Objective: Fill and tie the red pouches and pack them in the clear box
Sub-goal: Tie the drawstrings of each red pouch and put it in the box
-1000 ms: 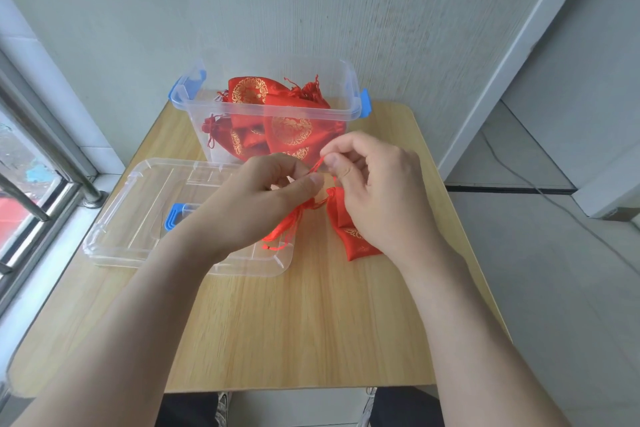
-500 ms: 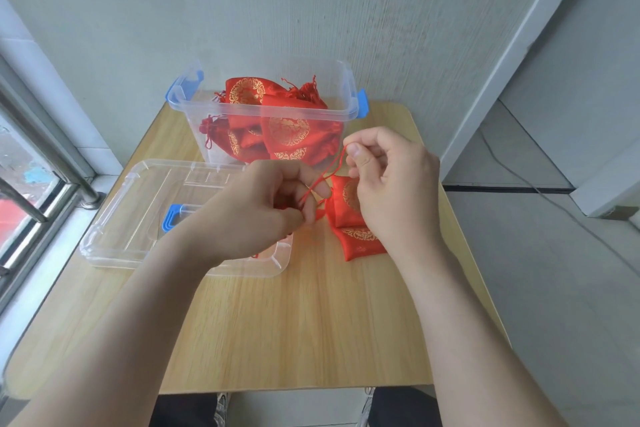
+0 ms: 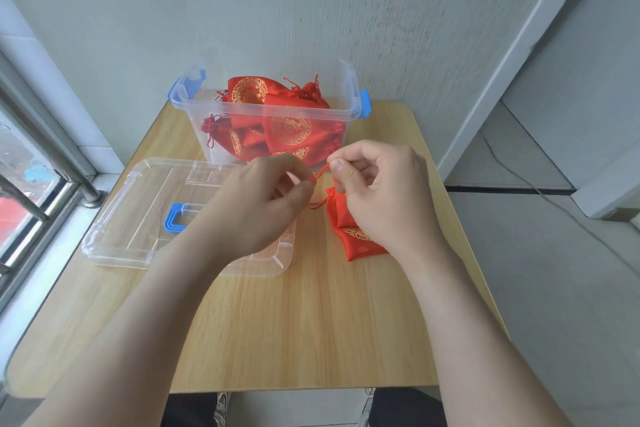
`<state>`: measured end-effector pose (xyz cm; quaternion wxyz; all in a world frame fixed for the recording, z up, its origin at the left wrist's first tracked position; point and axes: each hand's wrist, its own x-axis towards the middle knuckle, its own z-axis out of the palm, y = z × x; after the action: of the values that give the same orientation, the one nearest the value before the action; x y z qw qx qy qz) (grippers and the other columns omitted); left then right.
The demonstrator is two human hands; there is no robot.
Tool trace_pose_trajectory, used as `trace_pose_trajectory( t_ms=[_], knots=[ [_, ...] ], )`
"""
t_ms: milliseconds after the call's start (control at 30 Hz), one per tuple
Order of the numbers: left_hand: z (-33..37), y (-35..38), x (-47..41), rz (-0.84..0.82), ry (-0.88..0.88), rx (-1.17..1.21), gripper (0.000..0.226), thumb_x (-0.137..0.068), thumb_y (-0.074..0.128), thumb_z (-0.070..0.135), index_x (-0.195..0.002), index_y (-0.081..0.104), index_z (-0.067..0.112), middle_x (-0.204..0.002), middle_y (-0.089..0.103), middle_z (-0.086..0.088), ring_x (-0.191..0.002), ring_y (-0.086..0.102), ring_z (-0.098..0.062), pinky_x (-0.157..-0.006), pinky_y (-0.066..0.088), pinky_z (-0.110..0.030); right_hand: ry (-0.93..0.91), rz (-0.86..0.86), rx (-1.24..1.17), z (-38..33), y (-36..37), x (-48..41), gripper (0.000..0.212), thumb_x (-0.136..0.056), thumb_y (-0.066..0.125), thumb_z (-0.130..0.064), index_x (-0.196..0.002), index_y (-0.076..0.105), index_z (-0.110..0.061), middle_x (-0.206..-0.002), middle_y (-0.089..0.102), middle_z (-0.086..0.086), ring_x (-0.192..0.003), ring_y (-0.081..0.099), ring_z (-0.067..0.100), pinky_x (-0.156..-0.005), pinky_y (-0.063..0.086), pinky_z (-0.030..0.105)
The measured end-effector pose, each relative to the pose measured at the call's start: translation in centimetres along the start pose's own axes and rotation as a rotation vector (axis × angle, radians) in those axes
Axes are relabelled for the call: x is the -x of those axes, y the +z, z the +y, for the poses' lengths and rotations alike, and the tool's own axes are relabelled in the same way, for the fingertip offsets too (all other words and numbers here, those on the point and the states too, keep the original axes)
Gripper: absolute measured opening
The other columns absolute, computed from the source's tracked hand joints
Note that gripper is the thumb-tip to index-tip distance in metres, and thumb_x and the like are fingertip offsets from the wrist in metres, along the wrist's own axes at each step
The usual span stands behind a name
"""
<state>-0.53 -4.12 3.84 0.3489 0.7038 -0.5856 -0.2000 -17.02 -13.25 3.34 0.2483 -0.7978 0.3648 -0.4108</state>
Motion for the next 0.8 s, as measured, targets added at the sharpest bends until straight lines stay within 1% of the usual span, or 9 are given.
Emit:
trace_pose_trajectory(
  t_ms=[33, 133, 200, 267, 367, 467, 567, 700, 800],
  knots=[
    [0.05, -0.02, -0.07, -0.024, -0.011, 0.075, 0.016, -0.1, 0.06, 0.02, -0.11, 0.071, 0.027, -0.082, 0.077, 0.007, -0.076, 0.071, -0.005, -0.067, 0.053, -0.024, -0.001, -0.014, -0.017, -0.12, 0.07, 0.07, 0.009, -0.096, 0.074, -0.014, -0.092, 0.081, -0.018, -0.075, 0.074, -0.019, -0.072, 0.073, 0.003, -0.077, 0.061, 0.034],
    [0.53, -0.21, -0.38, -0.114, -0.129, 0.51, 0.03, -0.091, 0.059, 0.015, -0.119, 0.069, 0.015, -0.091, 0.079, -0.008, -0.088, 0.075, -0.027, -0.092, 0.059, -0.047, 0.008, -0.019, -0.079, -0.24, 0.27, 0.18, 0.007, -0.097, 0.074, -0.013, -0.094, 0.081, -0.016, -0.08, 0.077, -0.016, -0.074, 0.074, 0.003, -0.076, 0.062, 0.031],
    [0.78, -0.02, -0.45, -0.116, -0.193, 0.662, 0.018, -0.097, 0.06, 0.013, -0.113, 0.067, 0.007, -0.076, 0.066, -0.005, -0.069, 0.063, -0.023, -0.081, 0.058, -0.048, 0.014, -0.029, -0.141, -0.15, 0.31, 0.19, 0.007, -0.097, 0.073, -0.012, -0.096, 0.08, -0.014, -0.08, 0.077, -0.012, -0.074, 0.075, 0.007, -0.075, 0.063, 0.034],
    [0.7, 0.11, -0.48, -0.066, -0.204, 0.567, 0.012, -0.104, 0.062, 0.019, -0.102, 0.066, 0.007, -0.068, 0.051, 0.005, -0.059, 0.049, -0.012, -0.068, 0.049, -0.038, 0.021, -0.047, -0.19, 0.0, 0.35, 0.19, 0.008, -0.097, 0.073, -0.01, -0.096, 0.08, -0.013, -0.078, 0.078, -0.008, -0.073, 0.076, 0.011, -0.073, 0.064, 0.037],
    [0.77, -0.03, -0.38, -0.036, -0.185, 0.451, 0.023, -0.103, 0.065, 0.029, -0.098, 0.067, 0.007, -0.064, 0.046, 0.011, -0.059, 0.045, -0.008, -0.064, 0.046, -0.031, 0.051, -0.09, -0.246, 0.21, 0.33, 0.21, 0.011, -0.098, 0.071, -0.005, -0.101, 0.079, -0.011, -0.081, 0.079, -0.005, -0.074, 0.077, 0.012, -0.072, 0.063, 0.031],
    [0.58, -0.26, -0.46, -0.009, -0.169, 0.429, 0.02, -0.104, 0.065, 0.028, -0.096, 0.068, 0.01, -0.063, 0.047, 0.011, -0.06, 0.046, -0.007, -0.062, 0.047, -0.028, 0.103, -0.089, -0.325, 0.32, 0.11, 0.1, 0.02, -0.101, 0.064, 0.002, -0.112, 0.077, -0.009, -0.087, 0.08, -0.001, -0.079, 0.079, 0.012, -0.075, 0.061, 0.026],
    [0.48, -0.36, -0.53, -0.006, -0.17, 0.454, 0.019, -0.105, 0.064, 0.028, -0.097, 0.069, 0.012, -0.064, 0.047, 0.012, -0.06, 0.045, -0.006, -0.062, 0.045, -0.028, 0.16, -0.08, -0.39, 0.26, -0.09, 0.03, 0.027, -0.1, 0.061, 0.007, -0.118, 0.074, -0.007, -0.091, 0.081, 0.002, -0.082, 0.08, 0.014, -0.077, 0.062, 0.027],
    [0.6, -0.39, -0.41, -0.03, -0.173, 0.479, 0.019, -0.105, 0.064, 0.029, -0.096, 0.07, 0.014, -0.065, 0.047, 0.01, -0.061, 0.044, -0.007, -0.064, 0.046, -0.03, 0.217, -0.092, -0.439, 0.12, -0.24, 0.16, 0.021, -0.097, 0.068, 0.001, -0.114, 0.076, -0.009, -0.09, 0.081, 0.004, -0.082, 0.081, 0.017, -0.081, 0.066, 0.039],
    [0.57, -0.41, -0.38, -0.043, -0.149, 0.471, 0.02, -0.104, 0.065, 0.029, -0.099, 0.072, 0.011, -0.065, 0.051, 0.01, -0.062, 0.048, -0.009, -0.064, 0.049, -0.027, 0.228, -0.128, -0.461, -0.01, -0.3, 0.11, 0.015, -0.1, 0.071, -0.007, -0.112, 0.078, -0.01, -0.088, 0.081, 0.004, -0.081, 0.08, 0.018, -0.076, 0.064, 0.034]
  ],
)
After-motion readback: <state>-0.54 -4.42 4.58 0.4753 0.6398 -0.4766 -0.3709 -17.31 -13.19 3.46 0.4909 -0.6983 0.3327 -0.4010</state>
